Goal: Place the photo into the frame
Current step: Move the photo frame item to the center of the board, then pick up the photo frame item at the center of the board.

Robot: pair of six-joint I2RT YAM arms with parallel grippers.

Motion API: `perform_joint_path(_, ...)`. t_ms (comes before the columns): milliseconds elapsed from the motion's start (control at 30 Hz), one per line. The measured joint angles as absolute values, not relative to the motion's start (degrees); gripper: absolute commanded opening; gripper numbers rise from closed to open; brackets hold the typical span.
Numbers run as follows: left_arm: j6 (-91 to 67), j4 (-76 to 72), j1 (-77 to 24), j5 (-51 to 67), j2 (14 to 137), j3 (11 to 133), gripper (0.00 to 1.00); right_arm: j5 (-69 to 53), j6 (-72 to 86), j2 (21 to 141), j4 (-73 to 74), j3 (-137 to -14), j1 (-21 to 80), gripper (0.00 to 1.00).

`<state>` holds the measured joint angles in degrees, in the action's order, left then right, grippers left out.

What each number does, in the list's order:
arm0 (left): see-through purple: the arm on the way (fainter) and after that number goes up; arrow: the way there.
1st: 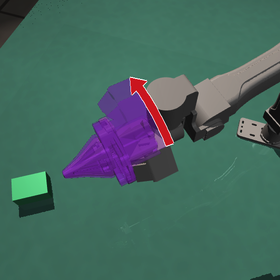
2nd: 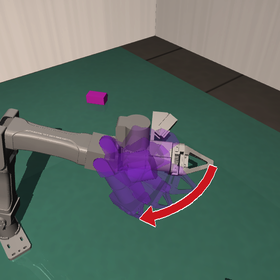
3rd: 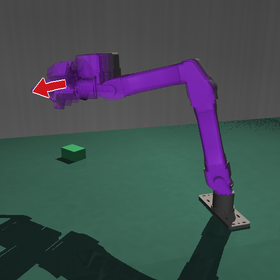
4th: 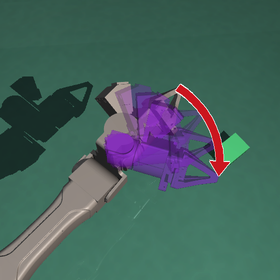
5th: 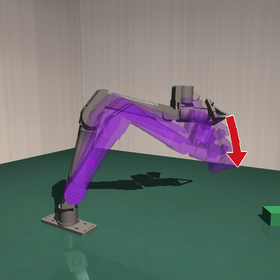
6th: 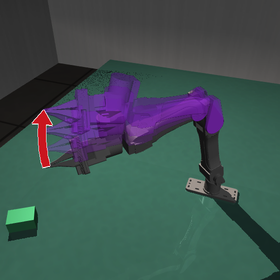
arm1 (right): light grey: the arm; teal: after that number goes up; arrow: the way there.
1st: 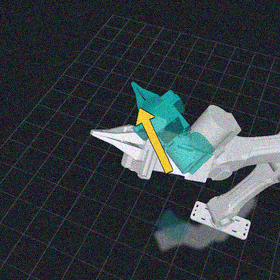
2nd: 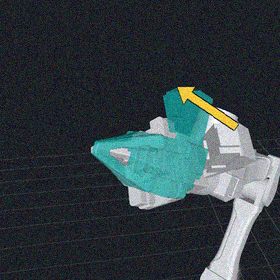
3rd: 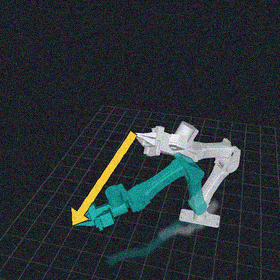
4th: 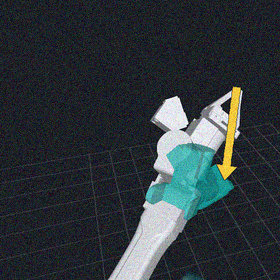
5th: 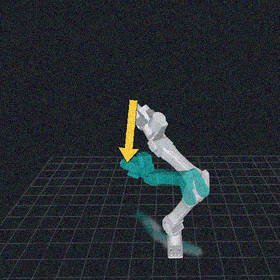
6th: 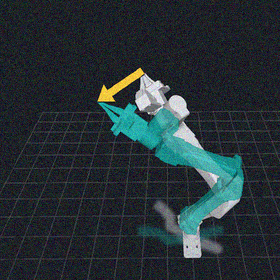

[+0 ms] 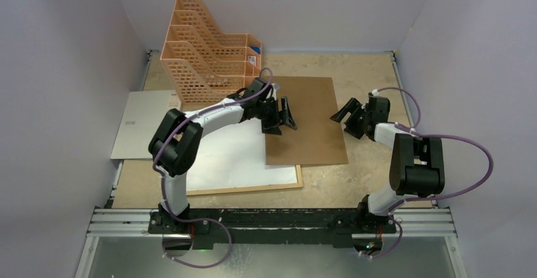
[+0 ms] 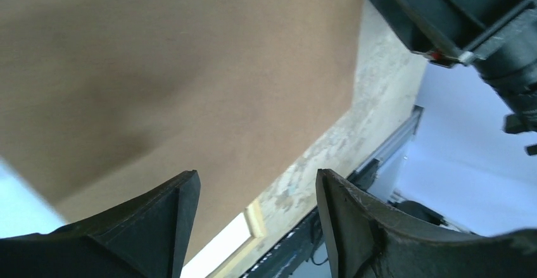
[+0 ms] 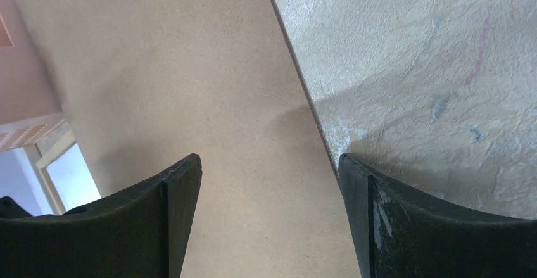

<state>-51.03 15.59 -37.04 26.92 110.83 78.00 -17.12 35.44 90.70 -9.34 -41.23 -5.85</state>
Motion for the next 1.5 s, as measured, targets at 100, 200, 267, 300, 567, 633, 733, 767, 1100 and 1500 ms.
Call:
perform_joint_path(100,-48.23,18.59,-35.86,24.49,109.86,77.25,0.73,-17.96,36.40,90.72,-8.93,-41.23,-5.98,0.82)
perform_joint_path(200,-45.50,21.96,-34.98,21.08,108.53,76.36,0.75,-17.96,36.69,90.72,-8.38,-41.43,-6.02,0.82)
perform_joint_path(267,-43.97,23.92,-34.74,19.07,107.57,76.07,0.76,-17.89,36.69,90.72,-7.99,-41.56,-6.02,0.82)
perform_joint_path(300,-43.29,24.91,-34.70,17.98,107.00,76.01,0.76,-17.82,36.67,90.70,-7.79,-41.65,-6.02,0.82)
perform_joint_path(567,-40.21,26.33,-34.44,13.67,103.39,71.48,0.70,-17.50,36.40,90.59,-7.25,-41.78,-6.02,0.82)
perform_joint_path(633,-39.77,25.78,-34.39,14.44,103.48,69.43,0.67,-17.50,36.36,90.59,-7.27,-41.78,-6.02,0.82)
perform_joint_path(733,-39.77,24.08,-34.13,16.64,103.61,67.07,0.64,-17.56,36.05,90.59,-7.29,-41.78,-6.02,0.82)
perform_joint_path(767,-39.81,23.16,-34.04,17.78,103.72,66.48,0.62,-17.61,35.92,90.59,-7.31,-41.78,-6.02,0.82)
perform_joint_path(1100,-45.04,11.73,-31.35,30.76,105.03,62.35,0.60,-21.37,34.89,90.94,-10.28,-40.27,-6.79,0.82)
perform_joint_path(1500,-51.92,4.03,-29.23,36.69,107.11,59.99,0.53,-23.79,34.94,91.81,-17.93,-37.65,-7.64,0.81)
